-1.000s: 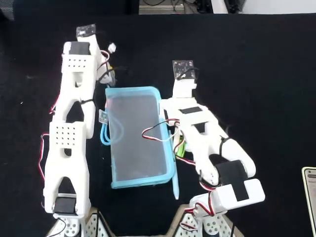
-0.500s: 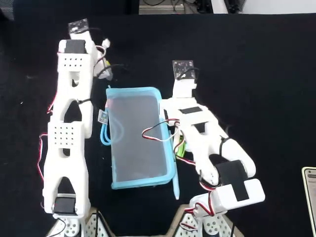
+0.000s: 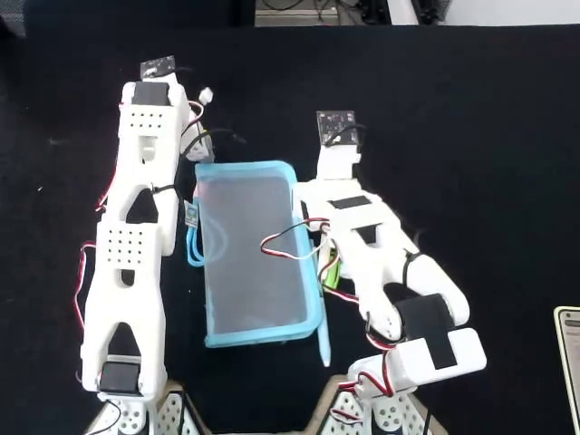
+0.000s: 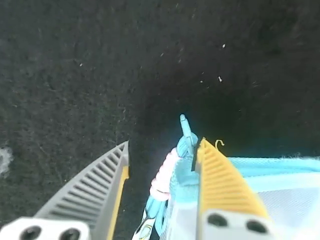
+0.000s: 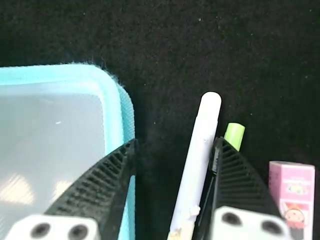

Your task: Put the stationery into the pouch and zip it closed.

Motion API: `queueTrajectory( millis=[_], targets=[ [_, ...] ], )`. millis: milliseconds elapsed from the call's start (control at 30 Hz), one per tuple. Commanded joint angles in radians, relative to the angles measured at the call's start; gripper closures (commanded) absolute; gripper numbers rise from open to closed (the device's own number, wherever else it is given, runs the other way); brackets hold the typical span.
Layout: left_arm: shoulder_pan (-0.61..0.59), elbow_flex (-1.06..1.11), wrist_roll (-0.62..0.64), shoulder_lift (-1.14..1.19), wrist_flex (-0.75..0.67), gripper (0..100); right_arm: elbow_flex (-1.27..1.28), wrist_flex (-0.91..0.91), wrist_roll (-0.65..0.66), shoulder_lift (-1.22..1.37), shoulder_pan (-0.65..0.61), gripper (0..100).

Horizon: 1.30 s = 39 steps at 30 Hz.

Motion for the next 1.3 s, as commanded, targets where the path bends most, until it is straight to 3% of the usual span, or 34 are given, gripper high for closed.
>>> queueTrajectory(
  millis=[0,67,200,367,567,833,1067,1267],
  targets=[
    [0.012,-0.024,-0.005,-0.026,0.034,79,-0.042,0.006,0.002,-0.002,-0.011,75.9],
    [0.015,-0.018,-0.003,-0.048,0.034,81,-0.042,0.006,0.002,-0.002,-0.011,75.9],
    [0.041,-0.018,-0.003,-0.077,0.035,98,-0.044,0.006,0.002,-0.002,-0.011,75.9],
    [0.088,0.047,-0.003,-0.106,0.037,97,-0.045,0.006,0.002,-0.004,-0.005,75.9],
    [0.064,0.157,-0.020,-0.262,0.037,97,0.007,0.012,-0.003,-0.119,0.012,75.6],
    [0.056,0.165,-0.172,-0.542,0.034,97,0.177,-0.023,-0.006,-0.377,0.012,75.6],
    [-0.002,0.334,-0.109,-0.577,0.034,97,0.294,-0.149,0.000,-0.443,0.012,75.8],
    [-0.021,0.417,-0.097,-0.509,0.034,79,0.294,-0.149,0.000,-0.443,0.008,75.8]
  ],
)
